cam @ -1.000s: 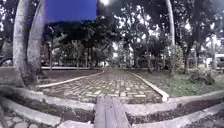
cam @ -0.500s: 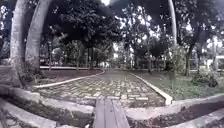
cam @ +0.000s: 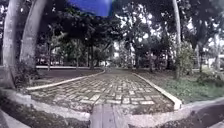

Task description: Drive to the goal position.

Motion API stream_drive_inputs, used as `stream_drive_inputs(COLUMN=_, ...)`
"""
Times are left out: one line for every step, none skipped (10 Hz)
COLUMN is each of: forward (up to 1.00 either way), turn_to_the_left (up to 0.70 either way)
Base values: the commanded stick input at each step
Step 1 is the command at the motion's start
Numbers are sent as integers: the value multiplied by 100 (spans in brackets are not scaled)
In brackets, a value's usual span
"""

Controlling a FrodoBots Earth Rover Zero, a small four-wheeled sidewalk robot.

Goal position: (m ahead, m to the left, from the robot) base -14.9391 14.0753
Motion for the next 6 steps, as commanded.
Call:
stream_drive_inputs(forward=45, turn_to_the_left=0)
stream_drive_inputs(forward=45, turn_to_the_left=0)
stream_drive_inputs(forward=63, turn_to_the_left=0)
stream_drive_inputs(forward=70, turn_to_the_left=0)
stream_drive_inputs(forward=70, turn_to_the_left=0)
stream_drive_inputs(forward=70, turn_to_the_left=0)
